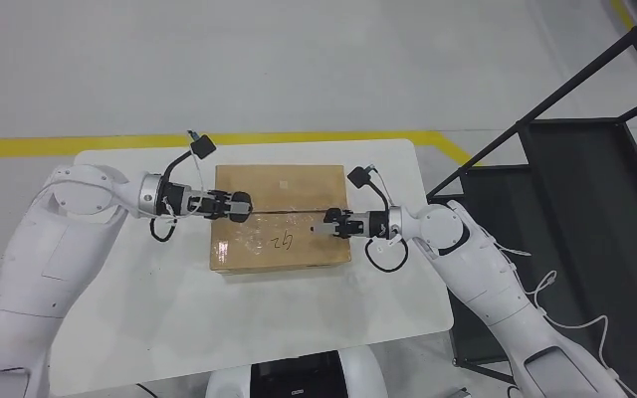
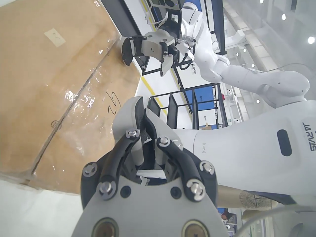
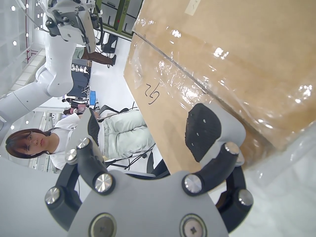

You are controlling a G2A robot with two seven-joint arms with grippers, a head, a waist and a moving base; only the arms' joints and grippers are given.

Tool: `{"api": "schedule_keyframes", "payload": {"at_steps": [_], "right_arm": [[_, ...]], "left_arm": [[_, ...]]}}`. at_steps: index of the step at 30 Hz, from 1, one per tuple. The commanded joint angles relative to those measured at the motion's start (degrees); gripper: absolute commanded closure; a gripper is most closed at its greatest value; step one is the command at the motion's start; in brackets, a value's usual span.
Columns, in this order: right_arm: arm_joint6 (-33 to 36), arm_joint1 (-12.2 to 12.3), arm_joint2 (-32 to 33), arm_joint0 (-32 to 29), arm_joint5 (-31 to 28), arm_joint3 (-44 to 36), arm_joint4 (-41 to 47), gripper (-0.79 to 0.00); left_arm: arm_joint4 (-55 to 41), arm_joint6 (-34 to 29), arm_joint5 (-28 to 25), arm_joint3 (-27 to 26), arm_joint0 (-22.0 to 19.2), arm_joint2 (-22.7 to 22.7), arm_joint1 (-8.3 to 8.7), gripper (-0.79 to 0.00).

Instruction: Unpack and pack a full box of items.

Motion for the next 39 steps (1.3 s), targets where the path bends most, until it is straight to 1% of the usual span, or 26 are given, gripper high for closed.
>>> {"api": "schedule_keyframes", "payload": {"at_steps": [1, 5, 9, 12, 14, 17, 21, 27, 31, 33, 35, 39], "right_arm": [[-0.1, 0.0, 0.1, 0.1, 0.0, 0.0, -0.1, -0.785], [-0.5, 0.1, 0.3, 0.0, -0.8, -0.2, 0.0, -0.785], [-1.4, 0.2, 1.3, -0.5, -3.0, -0.9, 0.9, -0.785], [-1.5, 0.3, 1.6, -0.7, -3.2, -1.5, 0.4, -0.785], [-1.8, 0.3, 1.5, -0.7, -2.8, -1.7, 0.1, -0.785], [-2.9, 0.3, 1.8, -0.8, -2.1, -1.5, 0.0, -0.785], [-3.4, 0.5, 2.5, -1.2, -1.4, -1.2, 0.0, -0.785], [-3.3, 0.9, 3.8, -2.5, -1.4, -1.9, -0.1, -0.785], [-3.2, 1.0, 4.0, -2.7, -1.2, -2.3, -0.1, -0.785], [-3.1, 1.0, 4.1, -2.8, -1.3, -2.4, -0.1, -0.785], [-3.0, 1.0, 4.1, -2.8, -1.3, -2.5, -0.1, -0.785], [-2.5, 1.0, 3.8, -2.6, -1.3, -2.6, 0.0, -0.785]], "left_arm": [[0.1, 2.3, -0.9, 0.6, 0.7, -1.4, 0.25, 0.0], [-0.2, 6.1, -2.4, 2.2, 3.0, -5.0, 1.08, 0.0], [-1.1, 6.5, -2.1, 2.0, 5.8, -7.7, 1.88, 0.0], [-3.4, 4.4, -2.0, 0.0, 7.4, -8.0, 2.04, 0.0], [-3.5, 3.1, -1.4, -1.3, 7.4, -7.0, 1.89, 0.0], [-0.9, 2.2, 0.0, -2.3, 5.7, -3.6, 1.1, 0.0], [3.3, 1.9, 1.9, -0.5, 1.3, 3.5, -1.01, 0.0], [7.6, 3.6, 2.4, 6.8, -5.1, 11.0, -4.29, 0.0], [10.3, 2.9, 3.4, 10.6, -8.2, 14.2, -5.82, 0.0], [11.1, 2.3, 3.2, 12.1, -9.2, 14.5, -6.08, 0.0], [11.2, 0.8, 3.1, 12.9, -9.7, 14.2, -5.96, 0.0], [12.7, -3.0, 3.7, 12.9, -9.4, 12.8, -4.95, 0.0]]}}
